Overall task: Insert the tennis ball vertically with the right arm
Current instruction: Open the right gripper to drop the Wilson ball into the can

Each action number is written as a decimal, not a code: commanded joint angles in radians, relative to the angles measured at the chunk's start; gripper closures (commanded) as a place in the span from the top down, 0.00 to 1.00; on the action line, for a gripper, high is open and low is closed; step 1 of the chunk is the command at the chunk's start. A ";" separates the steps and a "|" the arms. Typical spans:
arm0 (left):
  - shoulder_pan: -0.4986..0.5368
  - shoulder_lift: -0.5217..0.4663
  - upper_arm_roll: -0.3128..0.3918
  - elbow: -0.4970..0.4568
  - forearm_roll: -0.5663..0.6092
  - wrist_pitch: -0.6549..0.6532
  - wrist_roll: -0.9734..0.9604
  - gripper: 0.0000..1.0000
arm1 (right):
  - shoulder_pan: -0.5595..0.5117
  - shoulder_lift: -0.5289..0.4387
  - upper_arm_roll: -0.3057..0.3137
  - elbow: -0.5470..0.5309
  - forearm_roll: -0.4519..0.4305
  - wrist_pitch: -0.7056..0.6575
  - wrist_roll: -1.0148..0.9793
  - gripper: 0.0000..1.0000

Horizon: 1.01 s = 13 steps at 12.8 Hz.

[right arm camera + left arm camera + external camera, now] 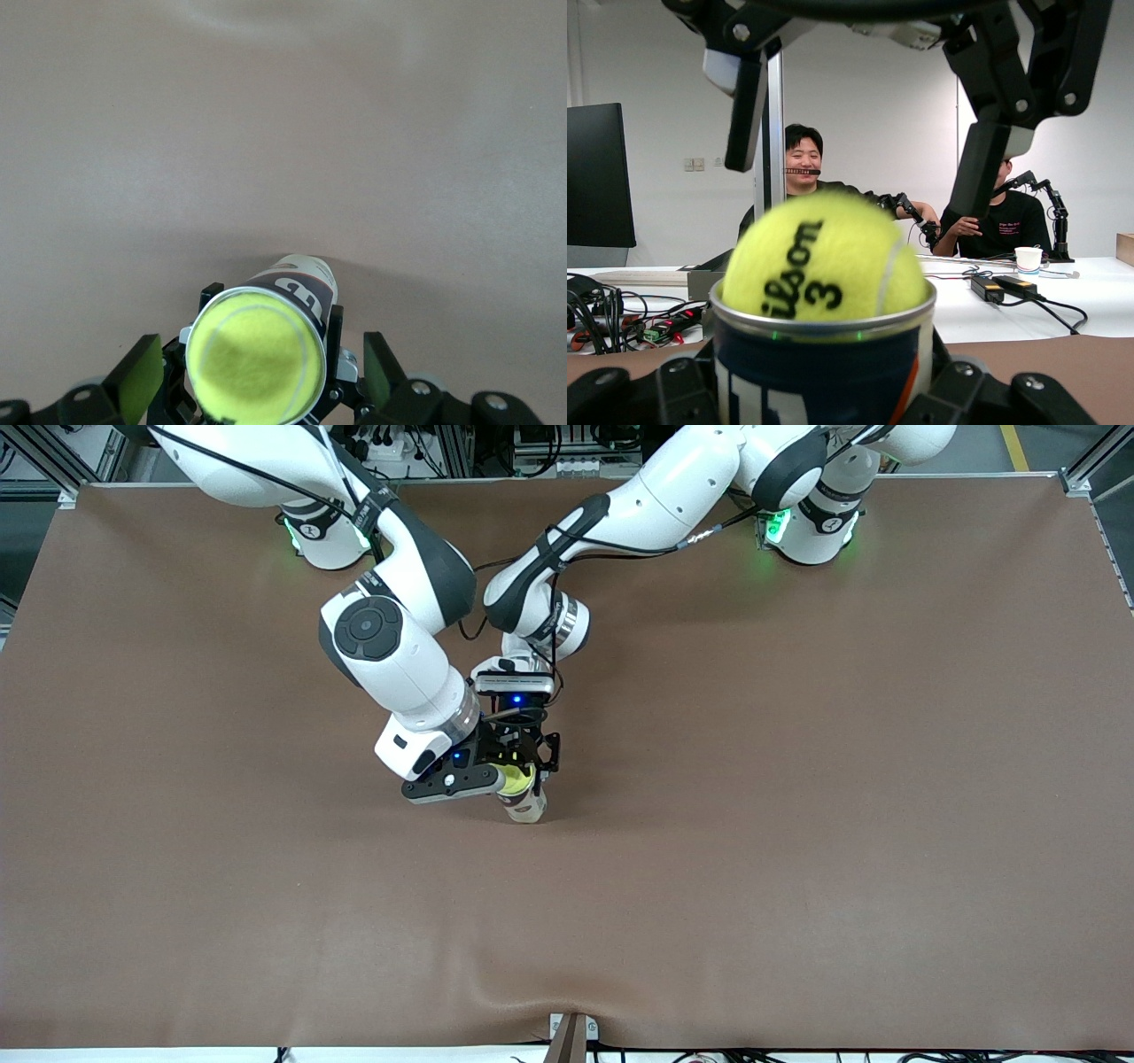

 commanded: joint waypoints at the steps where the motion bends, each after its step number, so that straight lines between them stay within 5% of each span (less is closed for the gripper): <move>1: 0.000 0.003 -0.003 0.015 0.023 0.000 -0.035 0.81 | 0.013 0.013 -0.007 0.026 -0.028 -0.015 0.031 1.00; 10: 0.000 0.003 -0.005 0.014 0.022 0.001 -0.035 0.81 | -0.143 -0.102 -0.009 0.028 -0.056 -0.254 0.016 1.00; 12: 0.000 0.004 -0.005 0.014 0.022 0.001 -0.043 1.00 | -0.192 -0.155 -0.009 0.026 -0.056 -0.334 -0.085 1.00; 13: 0.000 0.006 -0.008 0.014 0.022 0.001 -0.043 1.00 | -0.229 -0.177 -0.006 0.026 -0.053 -0.380 -0.148 1.00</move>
